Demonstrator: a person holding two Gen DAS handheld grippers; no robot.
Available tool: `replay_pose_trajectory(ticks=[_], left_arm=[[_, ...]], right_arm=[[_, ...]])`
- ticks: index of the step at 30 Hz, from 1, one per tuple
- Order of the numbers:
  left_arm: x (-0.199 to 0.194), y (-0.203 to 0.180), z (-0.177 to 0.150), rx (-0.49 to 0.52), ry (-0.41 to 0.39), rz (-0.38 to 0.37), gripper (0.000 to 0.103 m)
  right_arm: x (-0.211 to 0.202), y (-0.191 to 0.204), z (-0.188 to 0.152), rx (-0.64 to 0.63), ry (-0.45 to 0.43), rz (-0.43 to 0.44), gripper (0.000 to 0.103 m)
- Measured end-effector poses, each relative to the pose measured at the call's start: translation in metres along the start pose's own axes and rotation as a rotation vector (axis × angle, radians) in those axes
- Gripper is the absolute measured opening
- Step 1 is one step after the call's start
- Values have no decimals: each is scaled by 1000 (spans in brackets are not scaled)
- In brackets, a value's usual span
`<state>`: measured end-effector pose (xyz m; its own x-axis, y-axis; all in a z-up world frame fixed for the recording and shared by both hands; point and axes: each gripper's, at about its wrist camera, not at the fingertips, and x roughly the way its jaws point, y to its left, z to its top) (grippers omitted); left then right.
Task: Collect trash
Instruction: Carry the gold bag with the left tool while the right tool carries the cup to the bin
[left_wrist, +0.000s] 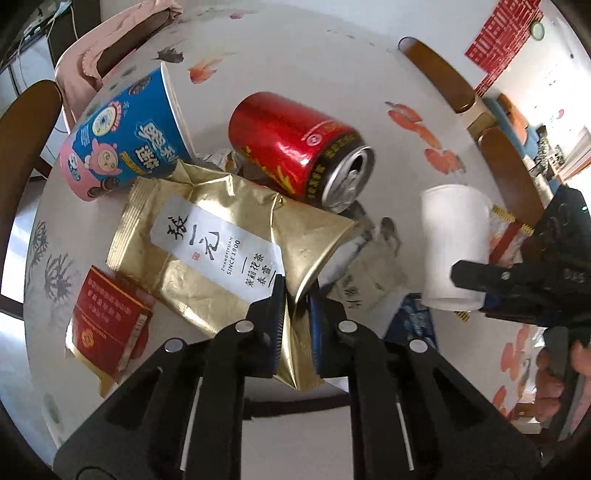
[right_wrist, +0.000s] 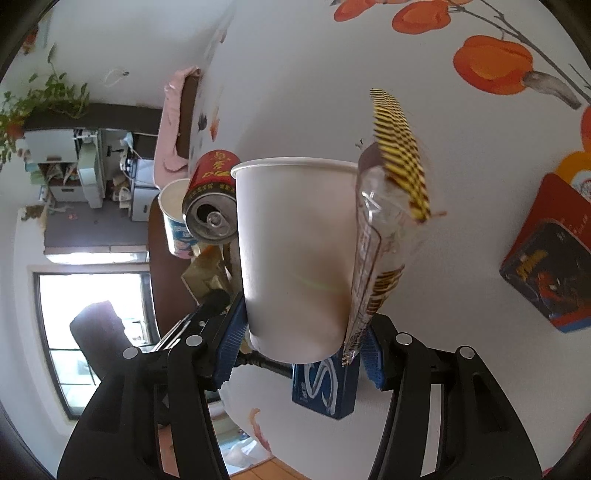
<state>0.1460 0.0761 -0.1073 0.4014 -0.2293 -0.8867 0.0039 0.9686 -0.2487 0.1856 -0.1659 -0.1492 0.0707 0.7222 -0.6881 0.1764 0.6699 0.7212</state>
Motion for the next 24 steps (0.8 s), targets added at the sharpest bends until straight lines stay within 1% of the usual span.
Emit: replay_pose_trajectory(ticks=[2,9,14,20,24], left_arm=[[-6,-5,-2,5,-10,-13,9],[-48,-17,-12,39,-61,-56,9],[-79,-17,-29,53,-102,-64,9],[-125,2,-70,48,-137,-63,9],[-161,34,-115,4,-159,-42,9]], right_arm=[[-4,1,-4,1,-9,3,56],[-20,7,-20,-21,-35,5,56],[-31,27,-45,-74,-43,22,56],[-23,64,-94,-151,-7,53,56],[0,97,-140,-214,58,74,56]])
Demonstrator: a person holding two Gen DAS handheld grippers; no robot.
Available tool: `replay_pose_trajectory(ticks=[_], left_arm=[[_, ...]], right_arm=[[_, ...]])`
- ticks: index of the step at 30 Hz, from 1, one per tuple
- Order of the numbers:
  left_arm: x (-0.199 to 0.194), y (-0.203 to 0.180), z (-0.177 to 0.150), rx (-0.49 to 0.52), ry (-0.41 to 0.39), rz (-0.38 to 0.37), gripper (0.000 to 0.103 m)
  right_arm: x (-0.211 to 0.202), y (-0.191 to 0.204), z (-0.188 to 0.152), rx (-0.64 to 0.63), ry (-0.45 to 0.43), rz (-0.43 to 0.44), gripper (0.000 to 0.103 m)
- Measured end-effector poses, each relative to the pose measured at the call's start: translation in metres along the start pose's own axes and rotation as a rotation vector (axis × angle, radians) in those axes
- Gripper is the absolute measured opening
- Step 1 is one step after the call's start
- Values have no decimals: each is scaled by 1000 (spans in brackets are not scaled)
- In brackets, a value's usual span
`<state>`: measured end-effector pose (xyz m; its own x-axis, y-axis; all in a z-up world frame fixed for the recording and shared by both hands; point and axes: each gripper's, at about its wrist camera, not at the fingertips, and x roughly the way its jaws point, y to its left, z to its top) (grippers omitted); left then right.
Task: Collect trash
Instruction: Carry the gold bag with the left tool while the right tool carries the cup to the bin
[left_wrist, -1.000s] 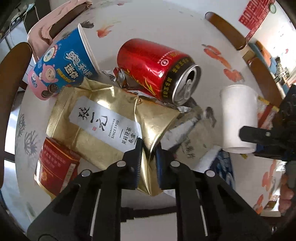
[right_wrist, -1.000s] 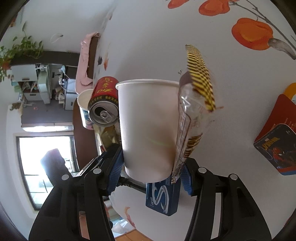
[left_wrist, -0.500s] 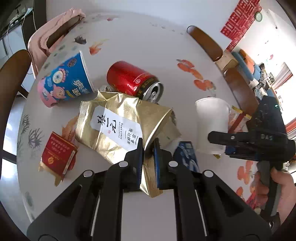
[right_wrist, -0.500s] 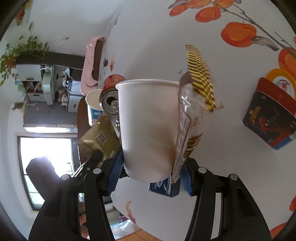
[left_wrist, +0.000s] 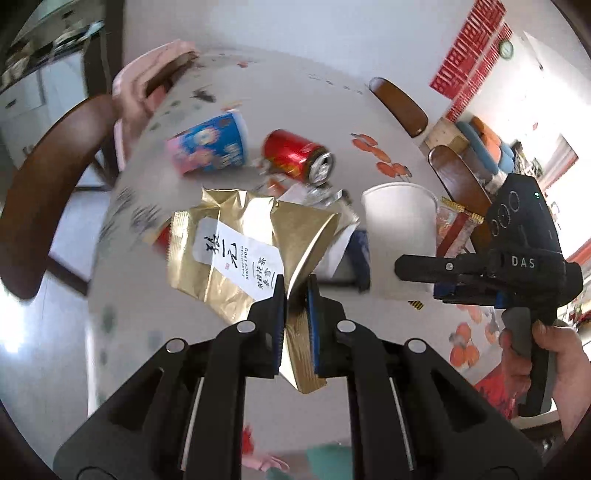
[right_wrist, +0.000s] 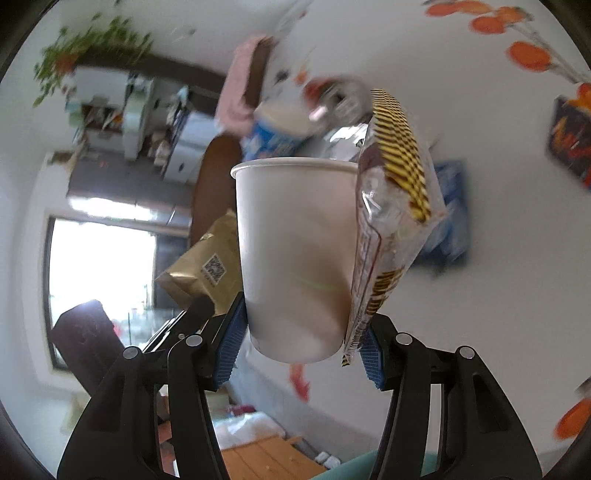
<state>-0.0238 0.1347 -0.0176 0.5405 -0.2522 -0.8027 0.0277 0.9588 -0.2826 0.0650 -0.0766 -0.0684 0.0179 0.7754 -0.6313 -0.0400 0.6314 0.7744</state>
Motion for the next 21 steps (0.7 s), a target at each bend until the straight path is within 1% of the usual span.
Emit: replay_pose_trajectory(ticks=[5,6,8,11,13,16,17,18,20,21], left_arm=[[-50,46,-54,-81,-12,48,9],[-63,60,-71,-114,-16,64,9],[-80,80,-93,-162,-24,81,9],[-111,113,-142,-253,-33,119,9],[-122,128,-167,-301,-31,139,9],[-135,156,-219,-407,-16,172,9],[-135,162,-231,-436,-9,177,9],[-135,172,-252,-485,5,185,9],[-132,188,-282,-555,34,194,9],[-127,199,-302,-608,57,195,9]], right_arm=[[55,52,-54,-84,123,22,56],[66,61,-65,-99,147,29,56],[90,83,-88,-142,199,36,56],[126,111,-123,-199,288,47,56],[155,127,-150,-238,362,43,56],[194,141,-186,-284,461,25,56],[204,144,-194,-296,483,16,56],[220,146,-209,-311,519,0,56],[244,146,-229,-325,570,-34,56],[258,144,-239,-334,594,-60,56]])
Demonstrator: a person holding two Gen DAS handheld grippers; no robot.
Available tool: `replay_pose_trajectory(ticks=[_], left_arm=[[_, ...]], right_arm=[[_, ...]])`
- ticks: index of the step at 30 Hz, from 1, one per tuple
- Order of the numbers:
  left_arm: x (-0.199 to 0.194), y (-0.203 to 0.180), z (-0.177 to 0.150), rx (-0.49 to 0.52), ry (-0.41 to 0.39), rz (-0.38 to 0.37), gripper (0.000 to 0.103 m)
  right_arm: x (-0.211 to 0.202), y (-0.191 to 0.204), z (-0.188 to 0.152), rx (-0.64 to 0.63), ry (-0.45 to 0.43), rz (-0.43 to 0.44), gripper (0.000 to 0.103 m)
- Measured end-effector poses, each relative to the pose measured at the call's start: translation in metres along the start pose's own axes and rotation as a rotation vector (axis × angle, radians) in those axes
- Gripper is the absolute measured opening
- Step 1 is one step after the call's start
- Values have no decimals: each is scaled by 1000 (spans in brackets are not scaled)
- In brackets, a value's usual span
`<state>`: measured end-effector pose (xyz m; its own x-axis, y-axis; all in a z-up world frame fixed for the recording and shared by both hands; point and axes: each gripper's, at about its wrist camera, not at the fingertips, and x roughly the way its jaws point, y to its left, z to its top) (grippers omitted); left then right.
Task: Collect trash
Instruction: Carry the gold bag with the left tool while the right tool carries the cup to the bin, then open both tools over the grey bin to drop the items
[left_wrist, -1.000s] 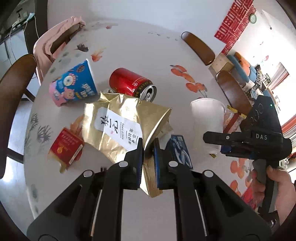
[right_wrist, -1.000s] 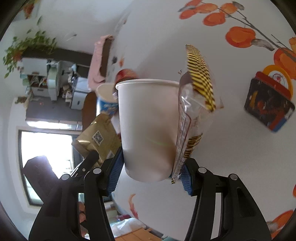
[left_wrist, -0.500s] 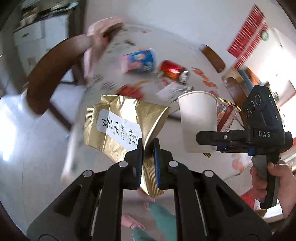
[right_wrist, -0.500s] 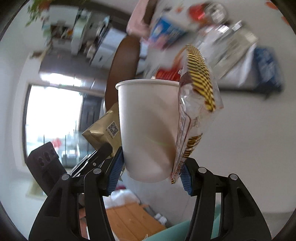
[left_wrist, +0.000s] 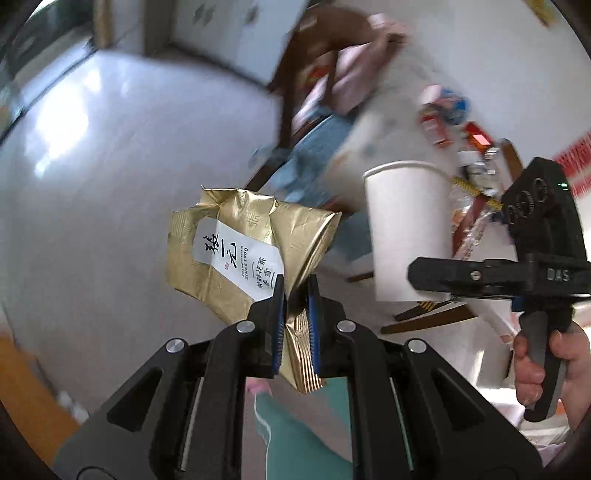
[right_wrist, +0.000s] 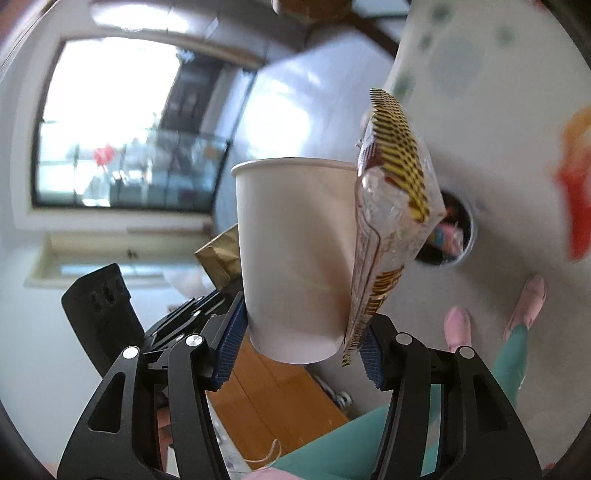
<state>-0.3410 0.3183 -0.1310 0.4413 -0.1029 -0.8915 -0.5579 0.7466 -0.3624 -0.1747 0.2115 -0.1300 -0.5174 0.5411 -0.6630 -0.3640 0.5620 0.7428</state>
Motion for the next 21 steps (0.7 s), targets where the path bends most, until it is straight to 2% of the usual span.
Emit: replay_pose_trajectory(ticks=[5,8,12,14,16,18,20,21], left_arm=[[45,45,-23,-87,79,28,9],[87,66,-24,-132,116,-10,10],[171,93,-18,-124,206,-18,10],[222,106,-12,-117,247,-26,10],[266,119,-5,-121,266,-44,10],[312,136,-2,-157,293,-71,10],[359,148,2,-151,318,-57,10],[386,155,3,-153,339,-67,14]], right_arm=[[74,-14,-18,-13,110,-113,56],[118,-39,-15,-4,157,-189,56],[173,-99,-5,58,168,-252,56],[208,-132,12,80,168,-292,56],[241,-164,28,129,154,-292,56],[264,-197,46,154,125,-316,56],[288,-230,66,186,107,-327,56],[303,-251,79,223,110,-319,57]])
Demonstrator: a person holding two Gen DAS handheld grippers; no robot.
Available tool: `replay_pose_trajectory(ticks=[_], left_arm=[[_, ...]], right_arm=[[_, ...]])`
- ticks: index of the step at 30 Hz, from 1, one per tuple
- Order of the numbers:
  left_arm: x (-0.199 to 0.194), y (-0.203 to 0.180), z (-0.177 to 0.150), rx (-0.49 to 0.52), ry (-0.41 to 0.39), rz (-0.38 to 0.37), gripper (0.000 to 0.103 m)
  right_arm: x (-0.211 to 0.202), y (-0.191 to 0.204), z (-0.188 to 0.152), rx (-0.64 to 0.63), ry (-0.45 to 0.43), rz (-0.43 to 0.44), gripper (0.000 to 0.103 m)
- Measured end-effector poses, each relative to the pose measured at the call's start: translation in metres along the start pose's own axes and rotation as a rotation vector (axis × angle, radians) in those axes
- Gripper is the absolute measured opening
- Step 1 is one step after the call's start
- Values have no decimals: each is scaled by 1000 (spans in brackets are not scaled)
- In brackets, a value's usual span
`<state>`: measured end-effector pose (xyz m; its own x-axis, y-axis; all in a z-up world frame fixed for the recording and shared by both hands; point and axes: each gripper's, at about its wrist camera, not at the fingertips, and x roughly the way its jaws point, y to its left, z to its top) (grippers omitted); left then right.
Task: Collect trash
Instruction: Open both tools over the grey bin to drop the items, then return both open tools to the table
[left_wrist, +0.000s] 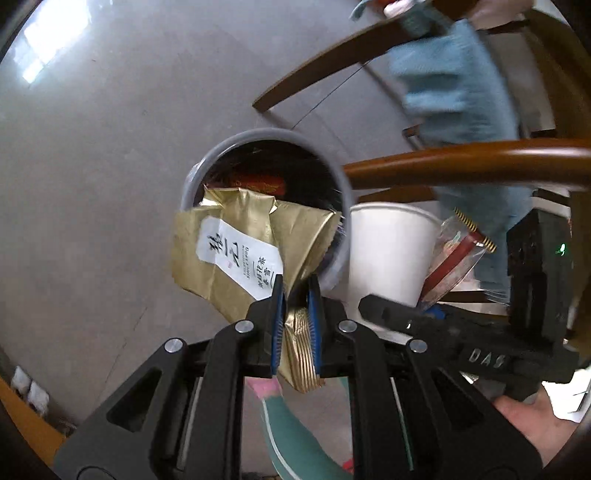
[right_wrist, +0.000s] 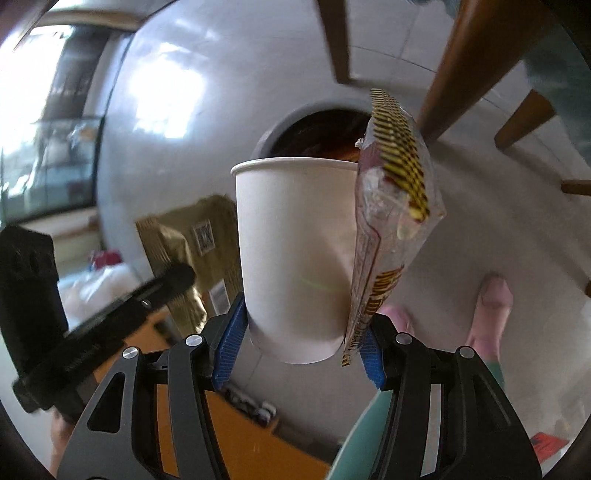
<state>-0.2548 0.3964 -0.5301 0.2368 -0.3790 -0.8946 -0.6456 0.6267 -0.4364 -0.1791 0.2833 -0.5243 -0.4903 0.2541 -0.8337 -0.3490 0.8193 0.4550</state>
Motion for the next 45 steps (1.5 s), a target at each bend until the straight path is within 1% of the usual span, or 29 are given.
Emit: replay_pose_trajectory(ticks=[1,2,3,4,5,6,8,11,14,17,18,20,22,24,25,27,28,30,32,33,34,35,36,38,40,41,42,44,45], left_arm=[[19,5,8,-16,30,-18,25],[30,8,12,-29,49,-32,32],[45,9,18,-34,59,-51,48],[51,10,20,-25,49,-40,55],[55,9,21,-17,45,-15,59],[60,11,21,-23,50,0,64],[60,12,16,-47,58,-18,64],[41,13,5,-47,44,-5,64],[2,14,-9,-54,13,20,64],[-55,9,-30,-53,-32,34,67],[-87,2,-43,-44,-68,44,71],[-134,-6,-62,-30,-126,69,73],[-183,-22,-84,-14,-173,86,77],[-229,-37,-102,-22,-215,74,77],[-249,-43,-108,-28,-232,72,77],[-296,-69,-123,-8,-298,50,79],[-309,-80,-124,1,-316,45,81],[-343,-113,-126,58,-366,-4,84],[-366,-146,-120,123,-396,-35,86],[-378,-173,-113,179,-413,-63,87],[-384,-189,-110,210,-420,-72,88],[-389,-209,-105,258,-428,-85,89],[-392,-240,-96,336,-443,-93,91],[-388,-281,-86,418,-443,-86,91],[-379,-332,-71,501,-429,-121,91],[-376,-348,-69,524,-424,-126,91],[-368,-378,-60,573,-409,-144,92],[-357,-415,-56,630,-398,-122,93],[-344,-442,-51,680,-394,-117,94]], right_arm=[[9,-5,12,27,11,7,58],[16,-14,23,58,18,4,60],[21,-19,31,74,24,4,66],[24,-26,38,79,22,-22,73],[24,-33,41,75,22,-43,77],[25,-35,43,74,31,-49,77],[17,-40,42,85,43,-22,77],[-4,-43,29,84,30,3,77],[-27,-40,6,108,44,57,77],[-60,-27,-32,135,74,147,77],[-74,-18,-52,132,99,177,77],[-93,1,-81,92,135,213,77],[-123,30,-121,21,175,248,77],[-151,51,-149,-42,192,282,77],[-175,67,-166,-88,186,310,77],[-227,92,-189,-164,141,372,77],[-253,101,-196,-188,100,401,77],[-298,104,-201,-226,24,444,77],[-358,98,-201,-250,-110,449,77],[-391,89,-199,-247,-190,442,77],[-411,79,-198,-240,-245,434,78],[-435,66,-197,-225,-312,422,82],[-456,52,-195,-206,-374,409,83],[-503,13,-192,-149,-514,351,86],[-531,-27,-187,-63,-586,313,86],[-545,-48,-186,-17,-616,308,86],[-557,-66,-185,20,-643,302,86],[-578,-107,-180,95,-698,252,86],[-589,-128,-176,134,-718,226,87]])
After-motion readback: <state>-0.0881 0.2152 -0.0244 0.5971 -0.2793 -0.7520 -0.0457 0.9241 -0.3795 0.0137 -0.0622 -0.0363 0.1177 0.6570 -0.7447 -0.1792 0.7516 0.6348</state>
